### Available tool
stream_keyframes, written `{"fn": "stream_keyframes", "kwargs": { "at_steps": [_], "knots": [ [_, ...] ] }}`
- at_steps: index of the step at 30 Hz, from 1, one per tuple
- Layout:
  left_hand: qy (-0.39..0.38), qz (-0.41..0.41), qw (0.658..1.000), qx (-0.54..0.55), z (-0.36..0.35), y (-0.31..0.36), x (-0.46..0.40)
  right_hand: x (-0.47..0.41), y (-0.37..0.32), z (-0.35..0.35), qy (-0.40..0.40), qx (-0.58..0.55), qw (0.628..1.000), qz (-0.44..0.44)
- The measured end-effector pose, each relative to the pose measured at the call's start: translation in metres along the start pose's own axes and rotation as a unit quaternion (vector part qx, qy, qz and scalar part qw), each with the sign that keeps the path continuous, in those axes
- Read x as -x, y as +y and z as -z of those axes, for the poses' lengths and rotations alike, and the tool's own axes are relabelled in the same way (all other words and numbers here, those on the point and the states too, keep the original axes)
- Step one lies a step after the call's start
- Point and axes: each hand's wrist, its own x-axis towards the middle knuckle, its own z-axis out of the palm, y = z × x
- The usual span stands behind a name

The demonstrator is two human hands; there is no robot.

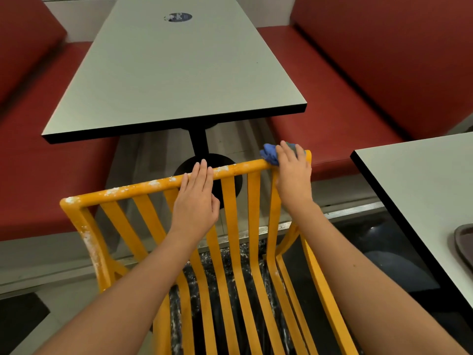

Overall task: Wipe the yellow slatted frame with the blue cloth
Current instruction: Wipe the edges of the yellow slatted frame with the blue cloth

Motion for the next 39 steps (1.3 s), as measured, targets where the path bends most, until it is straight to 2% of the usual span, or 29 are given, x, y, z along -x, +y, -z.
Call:
{"fn": "stream_keyframes", "kwargs": {
  "at_steps": [4,8,10,13,16,19,22,25,28,33,39],
  "knots": [
    [-0.001,0.0,1.0,0.007,-0.001,-0.001,0.0,0.001,-0.016,-0.006,-0.007,-0.009,1.0,-0.019],
    [-0.001,0.002,1.0,0.01,-0.002,-0.002,0.0,0.006,-0.019,-0.009,-0.025,0.002,0.999,0.044],
    [0.001,0.001,1.0,0.014,-0.002,-0.001,0.0,0.002,-0.003,-0.004,-0.003,0.001,0.999,0.052],
    [0.004,0.002,1.0,0.023,-0.002,-0.001,0.0,-0.002,0.009,-0.005,0.022,-0.027,0.999,-0.015],
    [0.008,0.0,1.0,0.03,-0.004,-0.003,0.001,0.001,-0.01,-0.016,0.039,-0.053,0.997,-0.049],
    [0.018,0.003,0.999,0.034,-0.007,-0.003,0.001,0.01,-0.02,-0.026,0.05,-0.065,0.997,0.001],
    [0.026,0.015,0.999,0.045,-0.008,0.0,0.001,0.008,-0.002,-0.022,0.049,-0.032,0.997,0.047],
    [0.029,0.021,0.998,0.048,-0.009,0.001,0.002,-0.001,0.018,-0.013,0.068,-0.048,0.996,-0.015],
    [0.035,0.016,0.998,0.048,-0.01,0.0,0.002,-0.002,0.006,-0.016,0.062,-0.068,0.994,-0.062],
    [0.039,0.021,0.998,0.047,-0.01,0.002,0.001,0.004,0.008,-0.019,0.054,-0.026,0.997,0.046],
    [0.04,0.026,0.997,0.053,-0.009,0.003,0.001,-0.008,0.003,-0.007,0.027,-0.022,0.997,-0.075]
  ]
}}
